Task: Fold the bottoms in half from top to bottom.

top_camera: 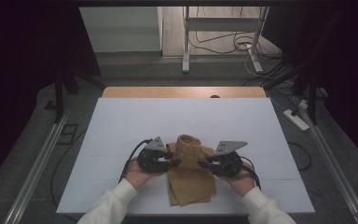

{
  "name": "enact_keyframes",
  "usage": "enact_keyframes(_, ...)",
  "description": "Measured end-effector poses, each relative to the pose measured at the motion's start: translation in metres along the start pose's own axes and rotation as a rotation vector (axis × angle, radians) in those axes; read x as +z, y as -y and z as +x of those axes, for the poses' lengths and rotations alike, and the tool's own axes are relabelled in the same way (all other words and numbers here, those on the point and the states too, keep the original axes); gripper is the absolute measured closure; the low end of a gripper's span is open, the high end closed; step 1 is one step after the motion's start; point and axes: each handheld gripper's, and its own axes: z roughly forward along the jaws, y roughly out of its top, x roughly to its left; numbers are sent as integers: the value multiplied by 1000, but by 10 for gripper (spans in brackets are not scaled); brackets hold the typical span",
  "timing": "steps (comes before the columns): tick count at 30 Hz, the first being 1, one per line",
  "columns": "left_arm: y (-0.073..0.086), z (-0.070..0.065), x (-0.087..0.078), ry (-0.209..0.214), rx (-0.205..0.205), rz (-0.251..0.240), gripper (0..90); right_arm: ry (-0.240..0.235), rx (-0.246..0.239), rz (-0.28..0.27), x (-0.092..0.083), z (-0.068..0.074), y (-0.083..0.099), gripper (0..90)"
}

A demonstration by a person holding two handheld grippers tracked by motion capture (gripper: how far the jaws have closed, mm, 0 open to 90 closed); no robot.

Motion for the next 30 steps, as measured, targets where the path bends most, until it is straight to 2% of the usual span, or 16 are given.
enact_keyframes(6,3,-3,-2,9,-5,1,589,-5,-6,7,-2,5,5,742)
enact_keyframes(16,11,-4,-11,8,-23,22,473,-7,-6,16,-4,8,10,716)
enact_keyframes(19,17,-1,-17,-3,-41,31,426,-8,-5,16,-5,9,11,713)
enact_keyframes(23,26,5,-26,-17,-62,47,408,-8,-5,23,-6,10,13,700)
enact_keyframes(30,31,13,-31,-52,-104,33,387,-1,13,39,-8,11,15,627)
